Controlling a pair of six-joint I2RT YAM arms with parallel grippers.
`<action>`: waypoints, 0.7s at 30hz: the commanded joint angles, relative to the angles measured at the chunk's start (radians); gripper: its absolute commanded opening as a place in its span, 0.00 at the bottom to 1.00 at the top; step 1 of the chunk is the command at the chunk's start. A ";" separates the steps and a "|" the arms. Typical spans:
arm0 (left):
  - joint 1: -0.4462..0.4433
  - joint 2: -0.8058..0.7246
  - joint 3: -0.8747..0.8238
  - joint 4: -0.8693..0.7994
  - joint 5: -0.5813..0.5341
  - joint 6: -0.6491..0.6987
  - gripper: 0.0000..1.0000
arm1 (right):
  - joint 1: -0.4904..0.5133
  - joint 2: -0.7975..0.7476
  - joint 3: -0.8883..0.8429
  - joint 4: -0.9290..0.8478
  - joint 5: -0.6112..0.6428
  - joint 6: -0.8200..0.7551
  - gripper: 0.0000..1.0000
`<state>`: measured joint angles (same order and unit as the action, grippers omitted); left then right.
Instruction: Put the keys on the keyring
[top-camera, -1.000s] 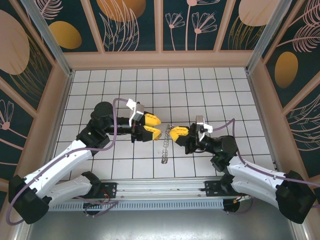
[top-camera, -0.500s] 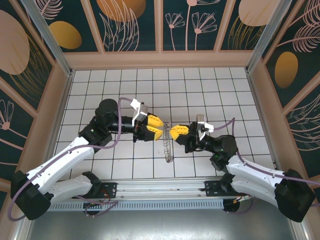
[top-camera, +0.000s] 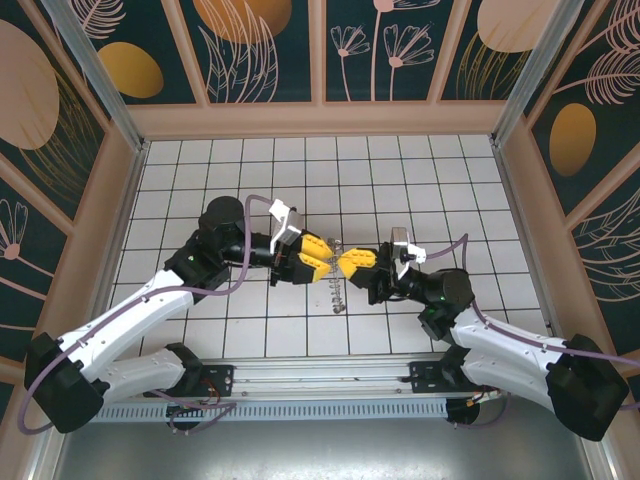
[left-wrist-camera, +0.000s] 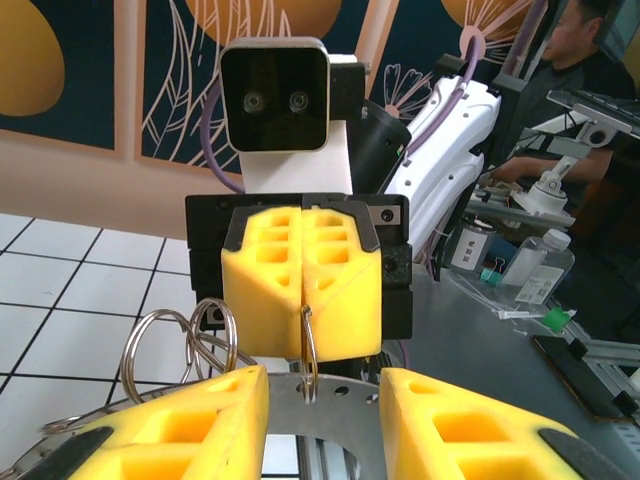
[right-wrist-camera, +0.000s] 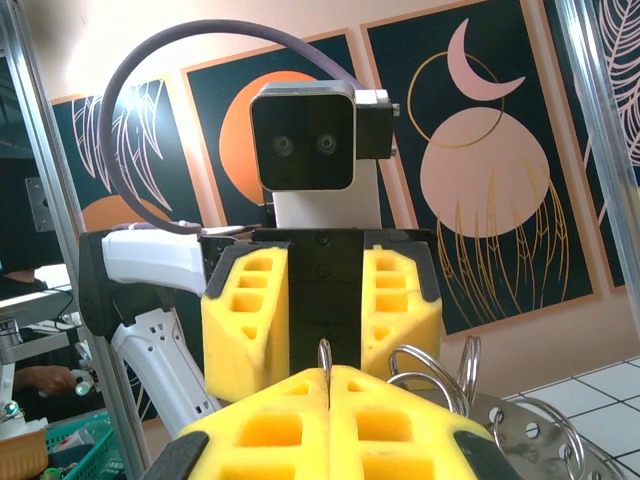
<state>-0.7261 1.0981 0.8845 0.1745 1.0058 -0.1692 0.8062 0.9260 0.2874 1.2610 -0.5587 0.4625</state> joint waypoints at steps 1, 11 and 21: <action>-0.007 0.009 0.023 -0.001 -0.002 0.017 0.33 | 0.007 -0.001 0.036 0.087 0.003 0.012 0.00; -0.010 0.013 0.009 0.033 -0.013 0.012 0.24 | 0.023 0.019 0.051 0.061 0.006 -0.006 0.00; -0.010 0.025 -0.025 0.110 -0.022 -0.020 0.00 | 0.034 0.028 0.062 0.053 0.015 -0.019 0.00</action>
<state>-0.7265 1.1110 0.8711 0.2379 0.9874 -0.1875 0.8272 0.9588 0.3061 1.2613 -0.5411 0.4576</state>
